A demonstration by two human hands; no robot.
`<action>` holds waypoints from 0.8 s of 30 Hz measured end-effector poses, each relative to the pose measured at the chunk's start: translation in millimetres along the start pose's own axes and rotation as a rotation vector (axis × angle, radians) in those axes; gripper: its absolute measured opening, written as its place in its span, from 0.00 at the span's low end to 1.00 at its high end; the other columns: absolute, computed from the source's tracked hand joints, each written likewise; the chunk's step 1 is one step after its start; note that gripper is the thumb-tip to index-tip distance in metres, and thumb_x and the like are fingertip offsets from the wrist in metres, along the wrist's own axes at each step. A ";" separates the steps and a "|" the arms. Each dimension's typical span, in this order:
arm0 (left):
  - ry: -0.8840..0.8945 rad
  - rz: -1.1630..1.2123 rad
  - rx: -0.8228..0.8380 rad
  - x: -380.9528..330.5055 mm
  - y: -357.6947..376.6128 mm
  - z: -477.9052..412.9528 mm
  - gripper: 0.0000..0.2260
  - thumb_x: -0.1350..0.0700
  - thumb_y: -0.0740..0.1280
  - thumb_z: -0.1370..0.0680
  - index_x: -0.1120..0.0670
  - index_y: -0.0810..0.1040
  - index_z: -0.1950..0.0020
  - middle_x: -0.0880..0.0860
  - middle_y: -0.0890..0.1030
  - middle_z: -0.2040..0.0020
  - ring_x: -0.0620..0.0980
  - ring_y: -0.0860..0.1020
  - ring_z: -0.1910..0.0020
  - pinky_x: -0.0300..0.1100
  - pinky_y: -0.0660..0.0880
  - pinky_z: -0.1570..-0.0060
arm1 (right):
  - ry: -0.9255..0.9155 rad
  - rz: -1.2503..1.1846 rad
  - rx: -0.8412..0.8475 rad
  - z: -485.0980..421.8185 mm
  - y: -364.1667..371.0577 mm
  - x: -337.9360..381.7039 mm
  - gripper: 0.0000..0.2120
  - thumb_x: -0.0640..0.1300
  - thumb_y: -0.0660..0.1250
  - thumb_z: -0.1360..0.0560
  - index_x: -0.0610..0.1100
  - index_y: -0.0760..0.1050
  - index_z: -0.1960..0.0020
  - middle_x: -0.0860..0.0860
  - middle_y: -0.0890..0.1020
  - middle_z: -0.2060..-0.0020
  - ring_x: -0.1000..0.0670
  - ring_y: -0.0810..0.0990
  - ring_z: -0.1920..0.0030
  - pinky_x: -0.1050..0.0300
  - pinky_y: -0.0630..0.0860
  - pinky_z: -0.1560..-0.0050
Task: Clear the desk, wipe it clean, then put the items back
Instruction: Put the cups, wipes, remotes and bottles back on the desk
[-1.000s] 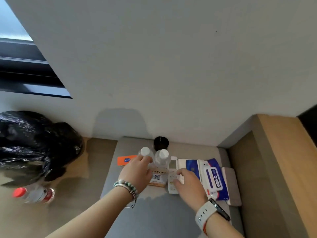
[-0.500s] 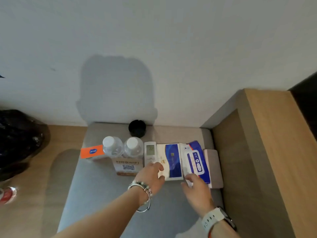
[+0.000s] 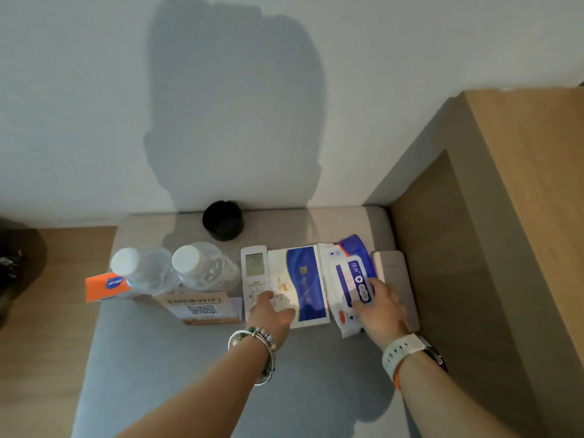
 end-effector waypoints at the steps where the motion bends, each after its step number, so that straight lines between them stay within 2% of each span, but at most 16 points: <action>1: -0.013 0.022 -0.016 1.7 1.9 -1.6 0.25 0.57 0.64 0.23 0.56 0.60 0.28 0.58 0.69 0.33 0.57 0.72 0.39 0.44 0.70 0.45 | 0.009 0.000 0.010 -2.4 0.9 -0.6 0.28 0.50 0.67 0.25 0.50 0.61 0.28 0.48 0.69 0.33 0.43 0.68 0.34 0.42 0.69 0.35; 5: -0.080 0.149 -0.004 2.9 9.1 -11.4 0.25 0.58 0.64 0.23 0.57 0.60 0.28 0.57 0.70 0.33 0.58 0.73 0.38 0.49 0.72 0.39 | 0.033 -0.018 0.011 -7.8 4.1 -2.0 0.30 0.52 0.67 0.26 0.50 0.59 0.28 0.47 0.70 0.33 0.42 0.69 0.34 0.39 0.70 0.36; 8: -0.116 0.205 0.025 0.2 11.7 -15.4 0.21 0.57 0.64 0.23 0.58 0.65 0.31 0.58 0.74 0.36 0.59 0.74 0.40 0.56 0.73 0.40 | 0.074 -0.134 -0.017 -9.0 3.5 -0.5 0.30 0.50 0.69 0.26 0.49 0.60 0.28 0.45 0.70 0.35 0.41 0.69 0.34 0.40 0.70 0.37; 11: -0.153 0.237 0.044 -3.3 10.7 -19.0 0.17 0.57 0.63 0.22 0.59 0.68 0.34 0.58 0.75 0.38 0.59 0.74 0.40 0.56 0.72 0.40 | 0.102 -0.243 -0.023 -9.7 2.2 -0.8 0.27 0.47 0.69 0.26 0.48 0.63 0.30 0.45 0.73 0.37 0.41 0.73 0.38 0.42 0.73 0.41; 13: -0.152 0.211 0.089 -7.3 12.4 -19.3 0.22 0.52 0.65 0.24 0.58 0.68 0.33 0.58 0.75 0.37 0.59 0.73 0.39 0.56 0.71 0.39 | 0.109 -0.256 -0.020 -9.4 0.5 -3.2 0.24 0.46 0.69 0.26 0.46 0.67 0.32 0.44 0.75 0.39 0.41 0.76 0.40 0.44 0.74 0.43; 15: -0.123 0.174 0.111 -8.4 15.2 -19.2 0.30 0.45 0.66 0.31 0.56 0.70 0.32 0.57 0.75 0.36 0.58 0.74 0.40 0.55 0.71 0.38 | 0.102 -0.249 -0.040 -8.5 -2.8 -6.1 0.21 0.45 0.69 0.25 0.42 0.71 0.35 0.42 0.78 0.41 0.41 0.77 0.43 0.49 0.74 0.46; 16: -0.108 0.154 0.108 -9.2 16.3 -18.1 0.31 0.44 0.67 0.31 0.56 0.70 0.31 0.57 0.74 0.35 0.58 0.74 0.39 0.53 0.71 0.38 | 0.109 -0.253 -0.043 -7.7 -3.4 -7.2 0.20 0.45 0.68 0.25 0.42 0.71 0.35 0.42 0.78 0.42 0.41 0.77 0.43 0.51 0.73 0.49; 18: -0.072 0.119 0.066 -13.6 18.1 -14.0 0.27 0.49 0.67 0.26 0.55 0.67 0.29 0.56 0.71 0.32 0.57 0.71 0.36 0.49 0.69 0.36 | 0.135 -0.288 -0.044 -4.9 -3.7 -8.8 0.20 0.45 0.69 0.25 0.43 0.70 0.36 0.42 0.76 0.41 0.41 0.77 0.43 0.52 0.71 0.52; 20: -0.053 0.137 0.035 -14.9 24.3 -13.7 0.25 0.52 0.67 0.25 0.55 0.67 0.29 0.56 0.69 0.31 0.57 0.70 0.35 0.50 0.69 0.35 | 0.144 -0.341 -0.039 -0.8 -3.0 -9.1 0.19 0.43 0.69 0.26 0.42 0.69 0.38 0.43 0.76 0.41 0.42 0.76 0.42 0.52 0.70 0.52; 24: -0.071 0.225 0.019 -13.8 32.1 -19.2 0.24 0.57 0.68 0.25 0.55 0.65 0.31 0.56 0.71 0.34 0.56 0.73 0.39 0.51 0.72 0.39 | 0.167 -0.523 -0.015 7.7 -1.1 -8.2 0.17 0.37 0.69 0.27 0.44 0.65 0.43 0.43 0.77 0.42 0.42 0.78 0.43 0.53 0.71 0.51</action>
Point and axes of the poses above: each hand's wrist, its own z-axis away from the middle knuckle, its own y-axis out of the palm, x = y × z, the point moved 2 cm from there along -z, towards the middle knuckle
